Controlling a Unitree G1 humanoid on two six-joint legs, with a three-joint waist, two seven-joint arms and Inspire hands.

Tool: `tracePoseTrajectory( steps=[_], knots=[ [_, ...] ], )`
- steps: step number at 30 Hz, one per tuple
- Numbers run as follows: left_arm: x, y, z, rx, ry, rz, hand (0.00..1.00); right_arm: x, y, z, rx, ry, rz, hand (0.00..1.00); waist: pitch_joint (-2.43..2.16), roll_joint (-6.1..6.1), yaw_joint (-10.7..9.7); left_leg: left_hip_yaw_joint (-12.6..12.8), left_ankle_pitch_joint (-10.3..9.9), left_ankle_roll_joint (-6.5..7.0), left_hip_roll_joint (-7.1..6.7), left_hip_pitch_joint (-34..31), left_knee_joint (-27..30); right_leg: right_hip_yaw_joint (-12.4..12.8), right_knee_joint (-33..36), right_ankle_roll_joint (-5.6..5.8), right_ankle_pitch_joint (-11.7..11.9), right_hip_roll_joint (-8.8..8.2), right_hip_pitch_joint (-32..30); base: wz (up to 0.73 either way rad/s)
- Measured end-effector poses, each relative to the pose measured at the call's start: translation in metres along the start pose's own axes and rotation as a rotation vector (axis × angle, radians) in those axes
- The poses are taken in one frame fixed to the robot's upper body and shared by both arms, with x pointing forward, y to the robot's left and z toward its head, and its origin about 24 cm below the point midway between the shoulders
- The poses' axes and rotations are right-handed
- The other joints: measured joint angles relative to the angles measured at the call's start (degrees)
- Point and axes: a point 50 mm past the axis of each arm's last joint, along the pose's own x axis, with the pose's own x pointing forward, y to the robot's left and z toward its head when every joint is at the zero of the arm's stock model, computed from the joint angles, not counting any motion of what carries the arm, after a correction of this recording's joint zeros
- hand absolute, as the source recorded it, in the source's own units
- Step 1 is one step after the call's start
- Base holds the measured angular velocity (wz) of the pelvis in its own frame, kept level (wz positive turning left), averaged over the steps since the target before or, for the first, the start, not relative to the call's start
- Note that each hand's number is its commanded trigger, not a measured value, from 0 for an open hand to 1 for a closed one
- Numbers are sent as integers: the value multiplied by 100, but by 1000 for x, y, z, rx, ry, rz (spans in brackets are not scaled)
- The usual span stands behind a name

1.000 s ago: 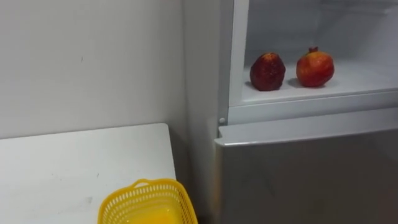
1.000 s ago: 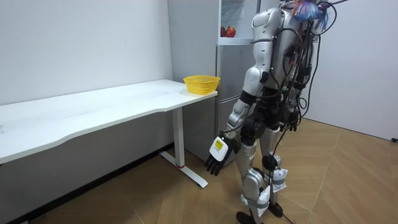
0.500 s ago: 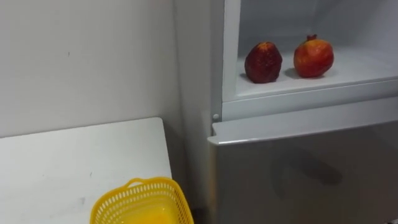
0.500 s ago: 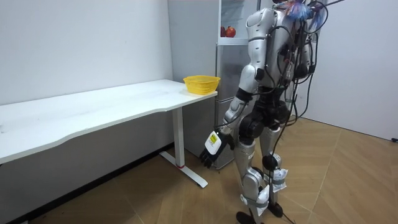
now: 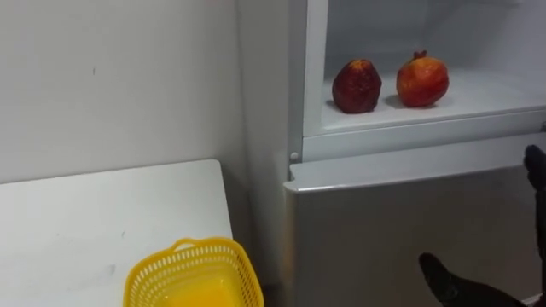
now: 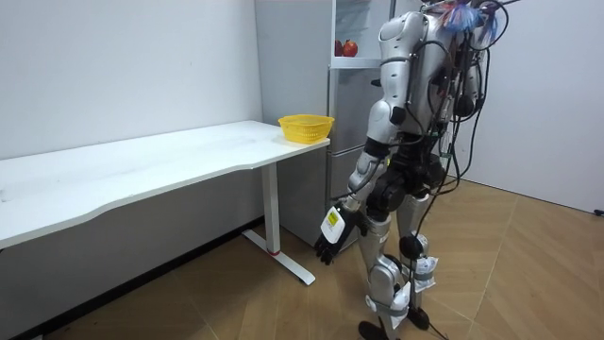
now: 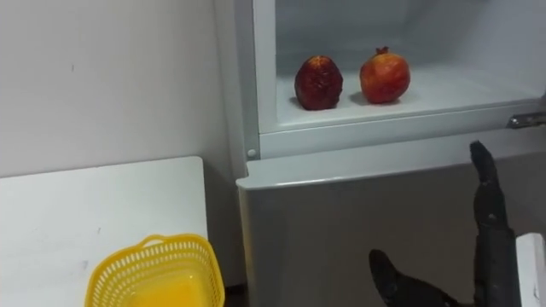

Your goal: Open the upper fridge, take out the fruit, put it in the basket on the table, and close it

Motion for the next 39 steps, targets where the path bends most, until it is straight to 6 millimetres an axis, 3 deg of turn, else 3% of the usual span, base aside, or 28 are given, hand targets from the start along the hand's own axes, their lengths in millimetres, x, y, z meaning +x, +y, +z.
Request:
tracePoseTrajectory(
  steps=[8,13,14,19,22,28,31,36,39],
  knots=[
    [-1,-2,-3,54,7,-38,0,26,0,22,64,-148,-27,0,-19,-84,2,-15,5,-6,7,-11,56,-37,-75,-1,61,18,41,0],
    [1,-1,2,118,15,-53,0,45,1,29,120,-203,-54,0,1,-108,0,-77,5,-7,-7,40,87,-112,-83,1,63,12,152,8],
    [1,-1,3,140,12,-58,0,50,1,30,122,-214,-64,0,33,-112,4,-101,5,-7,-10,75,88,-142,-90,2,62,8,199,12],
    [3,2,9,171,5,-74,0,67,4,26,127,-208,-55,0,75,-229,12,-199,6,-9,3,43,100,-354,-90,2,62,-20,224,10],
    [4,7,11,215,11,-61,0,81,3,24,134,-207,-50,0,16,-331,121,-239,11,-18,-6,9,179,-362,-107,-4,64,-11,228,5],
    [3,9,10,216,18,-73,0,107,-1,21,128,-207,-84,0,-1,-404,205,-385,13,-18,1,26,188,-447,-165,-15,73,-22,320,9],
    [3,11,8,204,29,-81,0,110,-5,22,113,-219,-102,0,2,-413,303,-409,17,-25,6,25,187,-488,-166,-15,73,-20,328,6],
    [3,13,10,190,25,-84,0,128,-8,15,134,-175,-118,0,68,-492,361,-495,25,-38,15,-3,202,-587,-169,-15,73,-26,346,9],
    [4,14,11,214,22,-78,0,137,-7,16,147,-173,-126,0,52,-524,400,-599,30,-44,8,-97,238,-672,-170,-15,73,-31,304,12]
  ],
)
